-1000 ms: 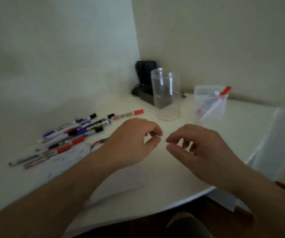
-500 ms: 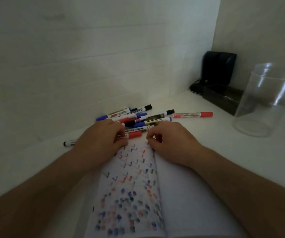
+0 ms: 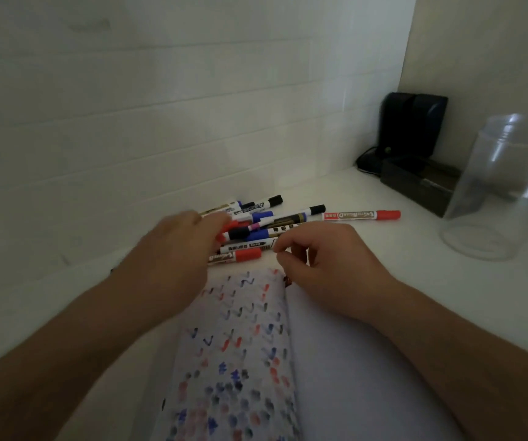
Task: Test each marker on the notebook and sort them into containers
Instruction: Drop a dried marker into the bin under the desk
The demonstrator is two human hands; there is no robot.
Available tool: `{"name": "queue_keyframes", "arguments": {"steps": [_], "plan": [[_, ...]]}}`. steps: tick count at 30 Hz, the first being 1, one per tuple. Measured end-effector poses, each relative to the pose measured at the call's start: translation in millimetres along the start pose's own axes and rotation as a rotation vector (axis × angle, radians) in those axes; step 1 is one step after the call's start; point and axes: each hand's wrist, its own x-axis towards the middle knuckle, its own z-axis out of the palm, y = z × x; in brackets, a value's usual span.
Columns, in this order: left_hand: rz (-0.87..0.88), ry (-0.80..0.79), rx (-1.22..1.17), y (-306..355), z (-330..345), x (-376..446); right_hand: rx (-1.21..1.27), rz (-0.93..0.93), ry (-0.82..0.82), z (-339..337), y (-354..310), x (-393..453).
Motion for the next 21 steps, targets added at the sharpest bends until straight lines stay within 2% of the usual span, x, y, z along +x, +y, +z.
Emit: {"name": "queue_keyframes", "arguments": {"steps": [2,5,8,10,11,13,16,18,19,21], "plan": [[0.006,0.122,-0.267,12,-36,0,0.024,-0.028,0.019,-4,0,-3],[-0.003,0.209,-0.911,34,-57,12,0.202,-0.085,0.045,-10,-1,-7],[-0.131,0.135,-1.410,56,-33,28,0.644,-0.031,0.146,-20,-5,-9],[-0.250,0.060,-1.537,60,-4,36,0.945,0.120,0.223,-34,-2,-5],[-0.259,0.028,-1.498,60,10,37,0.999,0.186,0.243,-41,2,-4],[-0.113,-0.017,-1.285,59,32,34,0.958,0.251,0.234,-47,10,-2],[0.202,0.005,-0.772,61,45,28,0.977,0.363,0.196,-39,17,1],[0.266,0.021,-0.500,65,49,30,1.122,0.427,0.137,-34,20,2],[0.268,0.046,-0.450,66,50,31,1.173,0.420,0.092,-32,20,2],[0.302,0.090,-0.469,65,56,32,1.061,0.364,0.040,-27,15,-2]]}}
